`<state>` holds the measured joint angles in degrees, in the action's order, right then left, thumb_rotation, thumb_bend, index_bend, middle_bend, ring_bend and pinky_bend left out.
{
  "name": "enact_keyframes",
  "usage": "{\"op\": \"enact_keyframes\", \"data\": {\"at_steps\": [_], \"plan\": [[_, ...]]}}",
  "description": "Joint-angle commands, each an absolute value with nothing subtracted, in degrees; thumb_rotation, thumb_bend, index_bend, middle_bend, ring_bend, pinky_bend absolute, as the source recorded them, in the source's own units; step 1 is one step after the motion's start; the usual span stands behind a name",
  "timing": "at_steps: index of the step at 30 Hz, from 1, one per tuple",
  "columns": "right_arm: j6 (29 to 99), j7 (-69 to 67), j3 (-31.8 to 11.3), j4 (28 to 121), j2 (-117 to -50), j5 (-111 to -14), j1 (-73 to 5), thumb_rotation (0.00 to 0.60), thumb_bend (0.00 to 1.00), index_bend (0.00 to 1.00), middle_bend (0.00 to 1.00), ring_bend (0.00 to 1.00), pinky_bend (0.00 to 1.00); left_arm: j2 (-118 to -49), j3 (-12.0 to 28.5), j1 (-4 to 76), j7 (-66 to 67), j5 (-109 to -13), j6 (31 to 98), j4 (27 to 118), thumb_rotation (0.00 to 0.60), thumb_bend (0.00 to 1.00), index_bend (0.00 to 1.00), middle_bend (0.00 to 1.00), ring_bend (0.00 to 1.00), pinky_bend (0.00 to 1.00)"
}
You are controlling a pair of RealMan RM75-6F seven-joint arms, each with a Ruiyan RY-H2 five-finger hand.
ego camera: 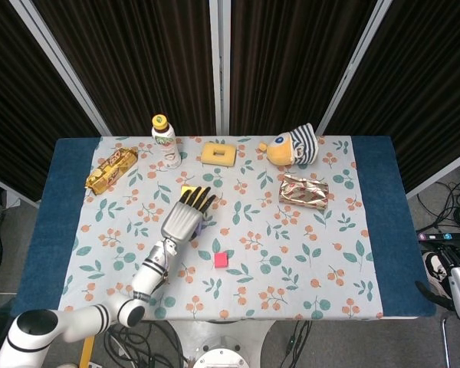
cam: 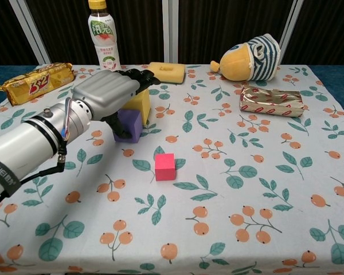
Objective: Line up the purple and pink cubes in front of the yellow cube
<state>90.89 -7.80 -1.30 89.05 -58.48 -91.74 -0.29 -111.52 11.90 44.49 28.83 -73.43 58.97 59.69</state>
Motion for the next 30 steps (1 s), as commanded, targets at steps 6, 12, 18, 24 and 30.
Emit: {"op": "enact_keyframes", "data": {"at_steps": [6,12,18,24,30], "plan": [[90.8,-7.7,-1.3,89.1,-58.4,-91.6,-0.2,0.600,0.07,0.23,0.30,0.26,0.36,-112.1,12.7,45.5,28.0,-72.9,58.6,57.5,0.600,0.00,0.10,0.00,0.02,0.16],[90.8,-7.6,-1.3,89.2,-58.4,-91.6,-0.2,0.600,0.07,0.23,0.30,0.26,0.36,-112.7,12.6,45.8,27.5,-72.9,58.4,55.9,0.600,0.00,0.10,0.00,0.02,0.16],[90.9,-7.6,-1.3,89.3,-58.3,-91.6,-0.1,0.600,0.07,0.23,0.30,0.26,0.36,-111.8,11.9,45.1,26.6,-73.4,59.2,57.2,0.600,0.00,0.10,0.00,0.02,0.16],[91.1,-8.1,-1.3,88.9,-58.4,-91.9,-0.1,0.600,0.07,0.23,0.30,0.26,0.36,-105.1,9.0,41.5,23.9,-76.0,62.7,68.8,0.600,0.00,0.11,0.00,0.02,0.16],[91.0,-8.1,-1.1,88.9,-58.8,-93.1,-0.6,0.600,0.07,0.23,0.30,0.26,0.36,-94.9,3.4,41.3,19.6,-83.1,60.3,82.1,0.600,0.00,0.29,0.08,0.11,0.21]]}}
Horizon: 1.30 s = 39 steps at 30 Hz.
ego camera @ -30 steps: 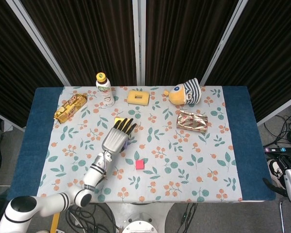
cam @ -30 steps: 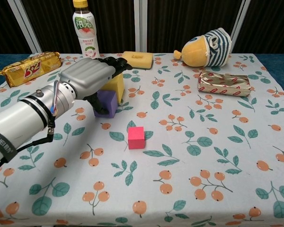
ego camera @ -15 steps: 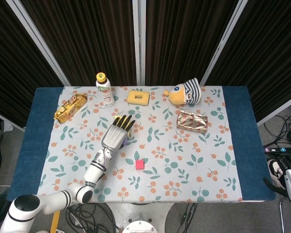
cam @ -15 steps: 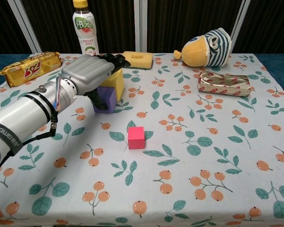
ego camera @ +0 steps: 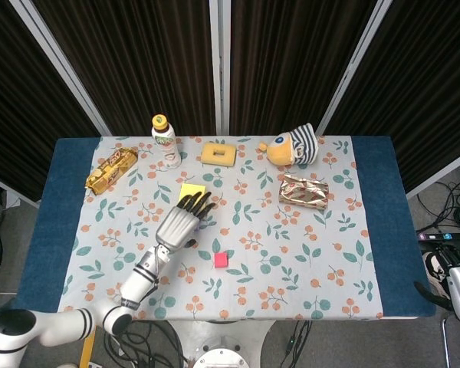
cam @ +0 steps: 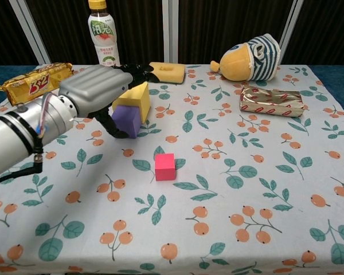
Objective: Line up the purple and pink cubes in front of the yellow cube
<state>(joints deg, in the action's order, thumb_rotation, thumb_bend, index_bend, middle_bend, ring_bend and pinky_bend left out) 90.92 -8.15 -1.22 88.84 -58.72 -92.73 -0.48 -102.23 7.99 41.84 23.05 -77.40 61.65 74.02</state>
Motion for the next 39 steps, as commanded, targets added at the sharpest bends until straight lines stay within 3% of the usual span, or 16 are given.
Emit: {"op": "enact_keyframes", "data": {"at_steps": [1,5,8,14,18,39], "plan": [[91.2,-8.1,-1.1,88.9,-58.8,-93.2,-0.6,0.600,0.07,0.23,0.30,0.26,0.36,-94.0,2.5,41.7,19.2,-84.7,59.7,82.9,0.600,0.00,0.30,0.12,0.15,0.23],[91.9,-7.9,-1.0,89.1,-58.7,-93.4,-0.1,0.600,0.07,0.23,0.30,0.26,0.36,-92.9,0.2,43.6,16.8,-89.7,57.8,82.8,0.600,0.03,0.34,0.29,0.29,0.29],[92.5,-7.8,-0.9,89.1,-58.6,-93.4,0.3,0.600,0.07,0.23,0.29,0.26,0.36,-93.1,-0.2,45.4,15.4,-91.6,55.9,81.3,0.600,0.09,0.35,0.47,0.46,0.43],[93.1,-7.8,-0.7,89.2,-58.5,-93.2,1.0,0.600,0.07,0.23,0.30,0.26,0.36,-94.5,0.0,50.2,12.5,-95.1,51.8,77.1,0.600,0.14,0.35,0.67,0.66,0.68],[92.9,-7.8,-0.7,89.2,-58.6,-93.0,1.0,0.600,0.07,0.23,0.30,0.26,0.36,-96.0,0.1,52.2,11.8,-97.1,51.4,74.6,0.600,0.18,0.35,0.71,0.69,0.73],[91.9,-7.7,-1.2,89.1,-58.6,-91.6,1.0,0.600,0.07,0.23,0.30,0.26,0.36,-98.7,-2.2,54.8,11.7,-99.5,51.3,67.6,0.600,0.21,0.38,0.75,0.72,0.73]]}}
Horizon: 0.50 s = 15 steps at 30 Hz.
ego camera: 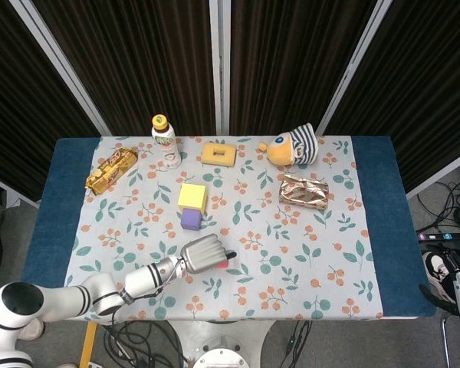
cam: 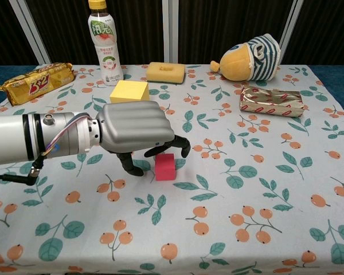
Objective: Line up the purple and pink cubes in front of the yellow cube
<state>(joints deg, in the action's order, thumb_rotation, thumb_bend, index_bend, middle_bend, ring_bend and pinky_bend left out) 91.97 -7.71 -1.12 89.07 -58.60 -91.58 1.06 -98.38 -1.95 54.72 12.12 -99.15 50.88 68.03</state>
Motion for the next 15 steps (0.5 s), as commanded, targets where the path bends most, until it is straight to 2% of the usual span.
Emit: {"op": "enact_keyframes", "data": {"at_steps": [1,11,15], "plan": [[91.9,-7.6,-1.2,89.2,-58.6,-91.6,1.0,0.600,0.07,0.23,0.30,0.26,0.36,-98.9,-2.2,54.8,11.6,-99.5,51.4,67.4,0.600,0.21,0.39,0.75,0.72,0.73],[91.7,-7.3,-1.2,89.4,-58.5,-91.4,1.0,0.600,0.07,0.23,0.30,0.26,0.36,-101.9,-1.5,54.3,9.7,-97.7,52.1,64.4,0.600,0.23,0.52,0.77,0.74,0.74],[91.5,-7.5,-1.3,89.3,-58.4,-91.4,0.9,0.600,0.06,0.23,0.30,0.26,0.36,-101.4,-0.7,52.2,6.9,-93.8,52.1,66.7,0.600,0.24,0.55,0.78,0.74,0.75]]}}
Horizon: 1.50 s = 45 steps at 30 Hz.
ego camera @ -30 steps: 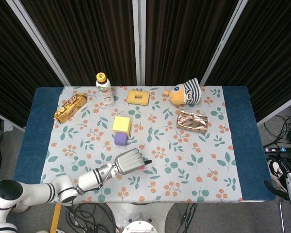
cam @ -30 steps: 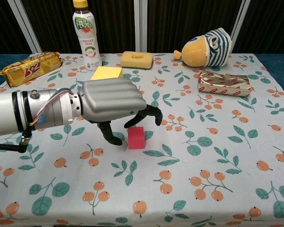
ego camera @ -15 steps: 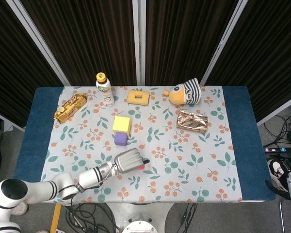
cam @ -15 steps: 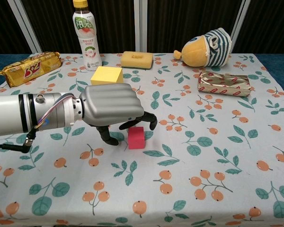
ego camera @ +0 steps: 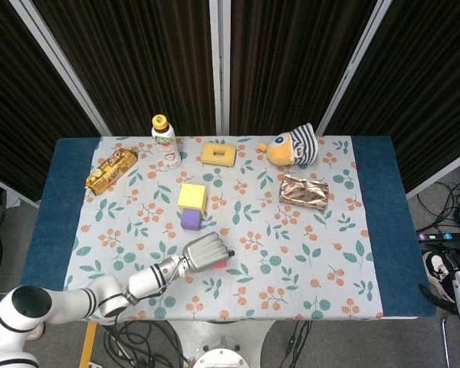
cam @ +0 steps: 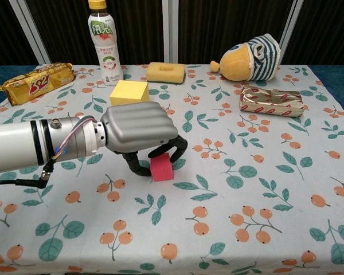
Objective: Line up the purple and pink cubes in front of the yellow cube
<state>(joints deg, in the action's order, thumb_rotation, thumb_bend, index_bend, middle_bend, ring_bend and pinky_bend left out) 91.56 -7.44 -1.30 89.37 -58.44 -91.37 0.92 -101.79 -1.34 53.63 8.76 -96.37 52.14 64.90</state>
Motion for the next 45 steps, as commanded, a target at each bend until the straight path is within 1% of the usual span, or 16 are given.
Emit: {"op": "enact_keyframes", "data": {"at_steps": [1,8,12,15,18,24,32,40,45], "plan": [[91.5,-7.5,-1.4,89.3,-58.4,-91.4,0.9,0.600,0.07,0.23,0.30,0.26,0.36,-101.0,-0.3,51.6,6.4,-92.6,52.0,67.6,0.600,0.24,0.55,0.78,0.74,0.75],[91.2,-8.1,-1.3,88.8,-58.6,-91.6,0.6,0.600,0.07,0.23,0.30,0.26,0.36,-96.5,3.5,47.1,9.2,-80.8,51.2,75.4,0.600,0.24,0.55,0.78,0.74,0.75],[91.5,-8.3,-1.3,88.6,-58.7,-91.9,0.7,0.600,0.06,0.23,0.30,0.26,0.36,-94.1,5.4,45.1,14.0,-72.9,50.9,80.2,0.600,0.24,0.55,0.78,0.74,0.75],[91.6,-8.2,-1.2,88.7,-58.6,-92.0,0.7,0.600,0.07,0.23,0.30,0.26,0.36,-93.5,6.3,44.3,18.0,-68.3,51.8,82.5,0.600,0.24,0.55,0.78,0.74,0.75],[91.7,-8.0,-1.2,89.0,-58.5,-92.1,0.8,0.600,0.07,0.23,0.30,0.26,0.36,-93.6,6.4,44.0,21.9,-65.2,52.4,83.6,0.600,0.24,0.55,0.77,0.74,0.75],[92.2,-7.6,-1.0,89.2,-58.4,-92.3,1.1,0.600,0.07,0.23,0.30,0.26,0.36,-94.7,5.9,44.0,27.4,-63.1,54.1,83.6,0.600,0.24,0.54,0.77,0.74,0.75],[92.2,-7.3,-1.0,89.7,-58.3,-92.4,1.1,0.600,0.07,0.23,0.30,0.26,0.36,-96.1,6.1,44.5,31.2,-60.8,54.6,82.7,0.600,0.24,0.53,0.76,0.73,0.75],[92.2,-7.4,-1.0,89.7,-58.1,-92.2,1.2,0.600,0.07,0.23,0.30,0.26,0.36,-97.0,5.8,44.6,33.1,-59.3,54.9,81.3,0.600,0.23,0.50,0.76,0.73,0.75],[92.1,-7.3,-1.0,89.7,-58.2,-92.4,1.2,0.600,0.07,0.23,0.30,0.26,0.36,-96.6,5.8,44.2,32.7,-59.6,55.4,81.9,0.600,0.22,0.48,0.76,0.73,0.75]]}}
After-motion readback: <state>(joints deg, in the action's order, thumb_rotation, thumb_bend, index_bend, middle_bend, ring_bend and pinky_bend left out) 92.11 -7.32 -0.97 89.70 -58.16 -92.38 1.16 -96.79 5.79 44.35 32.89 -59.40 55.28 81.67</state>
